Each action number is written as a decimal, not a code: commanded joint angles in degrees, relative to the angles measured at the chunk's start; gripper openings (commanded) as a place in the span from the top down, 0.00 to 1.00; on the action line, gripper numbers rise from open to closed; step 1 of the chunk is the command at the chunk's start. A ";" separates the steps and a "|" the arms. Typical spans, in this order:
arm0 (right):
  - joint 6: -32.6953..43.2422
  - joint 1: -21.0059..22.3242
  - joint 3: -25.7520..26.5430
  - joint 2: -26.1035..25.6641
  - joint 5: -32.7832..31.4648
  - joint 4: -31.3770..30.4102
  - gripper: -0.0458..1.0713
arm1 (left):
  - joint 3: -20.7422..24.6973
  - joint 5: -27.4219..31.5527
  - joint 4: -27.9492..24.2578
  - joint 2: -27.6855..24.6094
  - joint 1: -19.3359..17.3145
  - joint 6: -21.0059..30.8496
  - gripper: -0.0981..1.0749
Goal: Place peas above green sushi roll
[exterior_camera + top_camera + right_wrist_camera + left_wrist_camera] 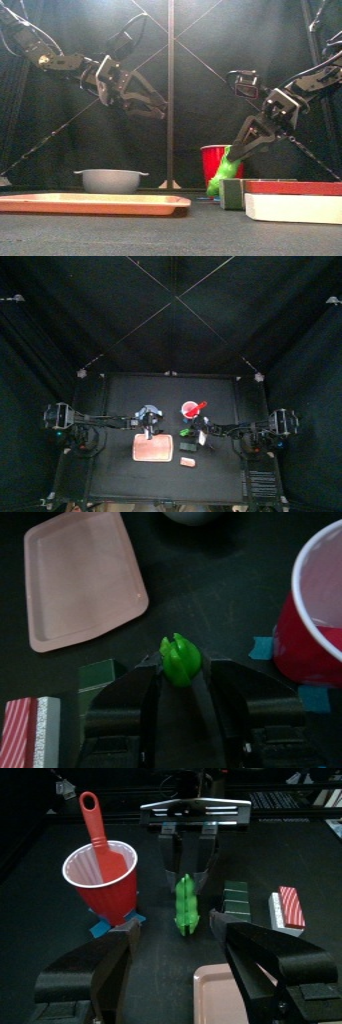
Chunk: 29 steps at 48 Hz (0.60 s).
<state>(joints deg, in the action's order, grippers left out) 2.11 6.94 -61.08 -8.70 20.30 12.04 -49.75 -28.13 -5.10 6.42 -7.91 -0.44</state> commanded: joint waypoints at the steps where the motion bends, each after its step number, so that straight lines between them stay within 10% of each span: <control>1: -0.18 1.58 0.97 -0.35 0.18 0.18 0.39 | 0.62 -0.44 0.00 0.18 -0.26 0.00 0.12; 29: -0.26 2.46 1.14 -0.09 -8.53 -2.20 0.38 | 0.44 -0.44 0.00 0.00 -0.53 0.00 0.12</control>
<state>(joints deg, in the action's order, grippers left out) 1.93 9.23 -61.08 -8.26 12.57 10.28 -49.92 -28.13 -5.10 6.24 -8.26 -0.44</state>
